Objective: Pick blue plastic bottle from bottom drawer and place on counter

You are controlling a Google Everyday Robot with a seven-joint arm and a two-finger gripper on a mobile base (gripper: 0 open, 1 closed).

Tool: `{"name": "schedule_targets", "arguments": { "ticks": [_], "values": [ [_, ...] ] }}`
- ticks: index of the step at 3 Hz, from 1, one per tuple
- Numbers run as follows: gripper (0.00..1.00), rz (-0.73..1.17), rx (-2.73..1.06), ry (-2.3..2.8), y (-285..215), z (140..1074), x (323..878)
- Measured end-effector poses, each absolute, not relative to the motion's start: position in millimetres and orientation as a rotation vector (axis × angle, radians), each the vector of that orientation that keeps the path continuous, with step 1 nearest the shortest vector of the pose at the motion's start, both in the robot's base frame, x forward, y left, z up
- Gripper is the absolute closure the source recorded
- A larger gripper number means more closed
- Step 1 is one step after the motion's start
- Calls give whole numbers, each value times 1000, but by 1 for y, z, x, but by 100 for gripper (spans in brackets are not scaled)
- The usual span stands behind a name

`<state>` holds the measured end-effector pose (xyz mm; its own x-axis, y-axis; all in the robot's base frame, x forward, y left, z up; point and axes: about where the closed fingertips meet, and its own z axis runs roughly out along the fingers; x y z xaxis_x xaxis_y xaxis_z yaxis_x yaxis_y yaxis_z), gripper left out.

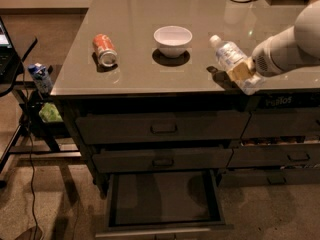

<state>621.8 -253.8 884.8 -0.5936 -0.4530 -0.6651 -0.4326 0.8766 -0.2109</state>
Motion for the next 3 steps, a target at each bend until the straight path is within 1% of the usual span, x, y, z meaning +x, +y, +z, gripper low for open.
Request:
{"name": "schedule_targets", "arguments": {
  "ticks": [3],
  "values": [
    [100, -50, -764, 2331, -226, 886, 688]
  ]
}}
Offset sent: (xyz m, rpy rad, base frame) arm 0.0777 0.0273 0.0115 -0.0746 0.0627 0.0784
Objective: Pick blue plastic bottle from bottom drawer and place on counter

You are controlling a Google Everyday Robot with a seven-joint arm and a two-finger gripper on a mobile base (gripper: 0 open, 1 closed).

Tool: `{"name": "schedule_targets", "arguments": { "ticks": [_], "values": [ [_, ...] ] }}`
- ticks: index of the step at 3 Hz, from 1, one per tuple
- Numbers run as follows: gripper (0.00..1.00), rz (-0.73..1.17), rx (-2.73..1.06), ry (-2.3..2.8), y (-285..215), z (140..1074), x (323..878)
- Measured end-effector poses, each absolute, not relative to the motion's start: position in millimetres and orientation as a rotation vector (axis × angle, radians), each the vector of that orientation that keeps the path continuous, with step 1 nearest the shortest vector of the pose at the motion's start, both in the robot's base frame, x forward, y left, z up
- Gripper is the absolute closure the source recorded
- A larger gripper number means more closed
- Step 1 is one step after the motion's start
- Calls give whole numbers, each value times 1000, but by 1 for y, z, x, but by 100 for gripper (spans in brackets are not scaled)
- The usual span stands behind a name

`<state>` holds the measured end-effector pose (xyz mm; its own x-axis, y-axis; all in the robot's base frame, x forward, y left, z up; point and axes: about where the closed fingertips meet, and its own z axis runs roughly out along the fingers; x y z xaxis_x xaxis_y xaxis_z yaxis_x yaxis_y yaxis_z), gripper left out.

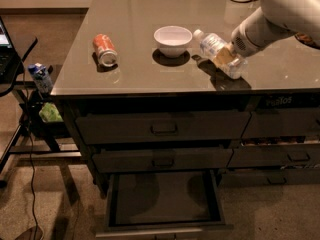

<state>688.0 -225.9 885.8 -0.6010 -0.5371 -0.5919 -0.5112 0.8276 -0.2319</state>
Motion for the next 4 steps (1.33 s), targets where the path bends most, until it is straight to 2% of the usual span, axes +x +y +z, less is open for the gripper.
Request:
{"name": "schedule_targets", "arguments": {
  "ticks": [1, 2, 4],
  "values": [
    [100, -42, -774, 2359, -220, 871, 701],
    [81, -42, -774, 2359, -220, 871, 701],
    [34, -42, -774, 2359, -220, 871, 701]
  ]
}}
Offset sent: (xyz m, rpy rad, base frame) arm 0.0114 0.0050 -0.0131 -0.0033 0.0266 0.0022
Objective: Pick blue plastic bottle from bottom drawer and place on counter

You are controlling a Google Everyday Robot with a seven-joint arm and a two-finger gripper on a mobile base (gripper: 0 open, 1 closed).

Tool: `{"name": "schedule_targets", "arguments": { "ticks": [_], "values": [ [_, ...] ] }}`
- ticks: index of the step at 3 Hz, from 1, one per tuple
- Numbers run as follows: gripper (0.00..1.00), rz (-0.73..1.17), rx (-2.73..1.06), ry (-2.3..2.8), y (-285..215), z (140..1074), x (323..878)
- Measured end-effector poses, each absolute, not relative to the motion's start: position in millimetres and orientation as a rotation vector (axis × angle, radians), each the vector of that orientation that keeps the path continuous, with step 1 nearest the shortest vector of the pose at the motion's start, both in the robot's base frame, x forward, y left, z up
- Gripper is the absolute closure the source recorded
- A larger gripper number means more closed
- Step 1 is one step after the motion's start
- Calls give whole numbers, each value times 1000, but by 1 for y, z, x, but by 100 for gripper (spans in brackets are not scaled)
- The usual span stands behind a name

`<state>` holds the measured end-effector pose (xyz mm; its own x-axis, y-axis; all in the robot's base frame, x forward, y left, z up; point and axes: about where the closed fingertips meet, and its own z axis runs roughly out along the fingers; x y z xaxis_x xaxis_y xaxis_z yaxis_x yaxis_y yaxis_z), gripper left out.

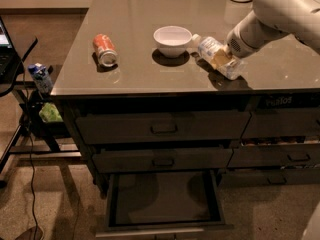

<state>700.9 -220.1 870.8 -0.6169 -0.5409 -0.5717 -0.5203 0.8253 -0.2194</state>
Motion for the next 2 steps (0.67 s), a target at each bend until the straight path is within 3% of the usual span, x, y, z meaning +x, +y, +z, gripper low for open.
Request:
{"name": "schedule_targets", "arguments": {
  "ticks": [1, 2],
  "values": [
    [11, -42, -775, 2359, -220, 871, 701],
    [0, -42, -775, 2359, -220, 871, 701]
  ]
}}
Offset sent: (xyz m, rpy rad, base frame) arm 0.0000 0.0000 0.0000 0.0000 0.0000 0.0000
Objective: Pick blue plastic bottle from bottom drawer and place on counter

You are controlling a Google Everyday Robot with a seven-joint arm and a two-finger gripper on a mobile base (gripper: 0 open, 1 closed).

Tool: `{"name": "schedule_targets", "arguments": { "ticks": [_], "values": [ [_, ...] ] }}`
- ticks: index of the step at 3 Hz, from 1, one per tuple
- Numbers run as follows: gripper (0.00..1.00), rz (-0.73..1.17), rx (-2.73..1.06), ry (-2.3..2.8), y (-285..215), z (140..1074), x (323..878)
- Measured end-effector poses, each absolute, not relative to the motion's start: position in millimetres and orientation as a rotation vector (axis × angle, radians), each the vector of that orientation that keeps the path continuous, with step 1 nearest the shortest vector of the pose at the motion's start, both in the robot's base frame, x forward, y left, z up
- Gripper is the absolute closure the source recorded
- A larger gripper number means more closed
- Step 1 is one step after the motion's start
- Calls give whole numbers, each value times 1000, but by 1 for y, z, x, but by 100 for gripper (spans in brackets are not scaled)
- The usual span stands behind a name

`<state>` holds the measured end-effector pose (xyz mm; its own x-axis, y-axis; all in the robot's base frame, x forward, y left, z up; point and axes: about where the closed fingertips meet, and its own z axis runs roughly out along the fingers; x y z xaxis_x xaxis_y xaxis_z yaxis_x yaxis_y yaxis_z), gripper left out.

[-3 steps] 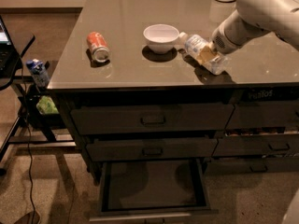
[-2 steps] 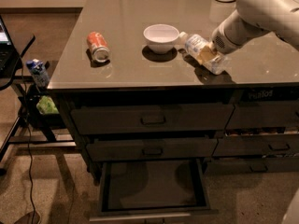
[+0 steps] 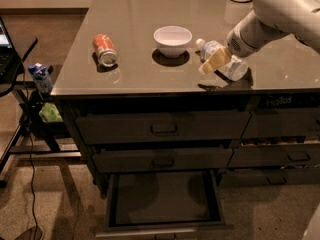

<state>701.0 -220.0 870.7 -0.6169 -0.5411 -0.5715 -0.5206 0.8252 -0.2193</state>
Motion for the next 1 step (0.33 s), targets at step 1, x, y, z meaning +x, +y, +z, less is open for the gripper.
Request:
{"name": "schedule_targets", "arguments": {
  "ticks": [1],
  "values": [
    [0, -42, -775, 2359, -220, 871, 701]
  ]
}}
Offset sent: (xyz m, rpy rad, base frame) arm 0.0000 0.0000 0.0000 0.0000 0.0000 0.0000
